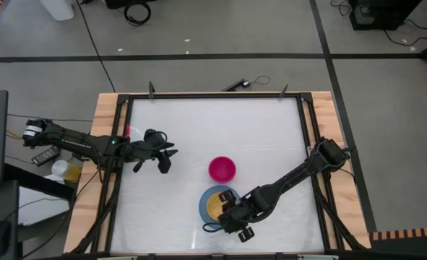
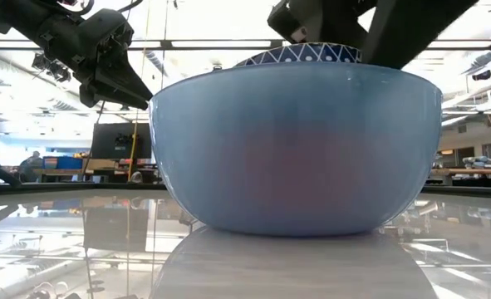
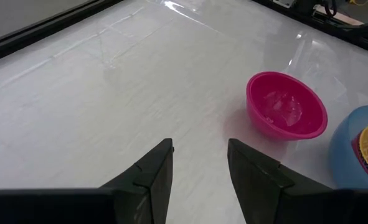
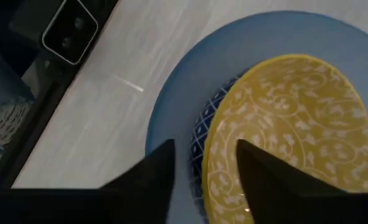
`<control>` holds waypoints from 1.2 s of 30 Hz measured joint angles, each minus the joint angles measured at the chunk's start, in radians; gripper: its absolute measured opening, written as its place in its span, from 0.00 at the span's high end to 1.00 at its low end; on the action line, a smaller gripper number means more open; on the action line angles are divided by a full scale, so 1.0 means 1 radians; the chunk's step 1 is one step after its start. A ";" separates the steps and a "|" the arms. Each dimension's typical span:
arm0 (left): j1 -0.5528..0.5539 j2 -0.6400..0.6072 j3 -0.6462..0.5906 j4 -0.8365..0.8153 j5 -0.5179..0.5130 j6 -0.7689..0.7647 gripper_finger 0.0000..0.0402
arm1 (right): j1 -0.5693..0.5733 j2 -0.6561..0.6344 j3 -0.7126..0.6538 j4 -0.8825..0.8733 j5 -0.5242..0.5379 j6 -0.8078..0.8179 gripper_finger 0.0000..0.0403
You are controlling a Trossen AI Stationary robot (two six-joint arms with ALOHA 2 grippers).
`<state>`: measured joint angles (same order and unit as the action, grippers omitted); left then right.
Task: Nest bowls inside each other
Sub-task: Stack the yellow bowl on top of the orange bowl, then stack the red bowl on top of the yellow bowl
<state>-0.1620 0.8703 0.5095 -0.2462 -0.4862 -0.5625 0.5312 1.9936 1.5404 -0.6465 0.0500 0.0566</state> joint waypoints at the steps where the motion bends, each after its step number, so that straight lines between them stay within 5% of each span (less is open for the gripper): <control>1: 0.000 0.000 0.000 0.000 0.000 0.000 0.61 | 0.000 -0.002 0.010 -0.010 0.003 0.004 0.52; 6: 0.000 0.000 0.000 0.000 0.000 0.000 0.61 | -0.008 -0.064 0.050 -0.045 0.138 0.053 0.38; 13: 0.000 0.000 0.000 0.000 0.000 -0.004 0.61 | -0.160 -0.173 0.010 -0.202 0.345 0.278 0.39; 20: 0.000 0.000 0.000 -0.005 0.000 -0.004 0.61 | -0.384 -0.181 -0.168 -0.202 0.289 0.550 0.42; 29: 0.002 0.000 0.000 -0.044 0.000 -0.002 0.61 | -0.483 -0.181 -0.328 -0.009 0.063 0.529 0.44; 33: 0.002 0.000 0.000 -0.044 0.000 -0.002 0.61 | -0.483 -0.181 -0.342 0.040 0.053 0.516 0.53; 36: 0.002 0.000 0.000 -0.044 0.000 -0.002 0.61 | -0.483 -0.181 -0.345 0.047 0.053 0.511 0.69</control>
<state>-0.1600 0.8703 0.5095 -0.2901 -0.4862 -0.5640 0.0479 1.8126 1.1950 -0.5995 0.1028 0.5678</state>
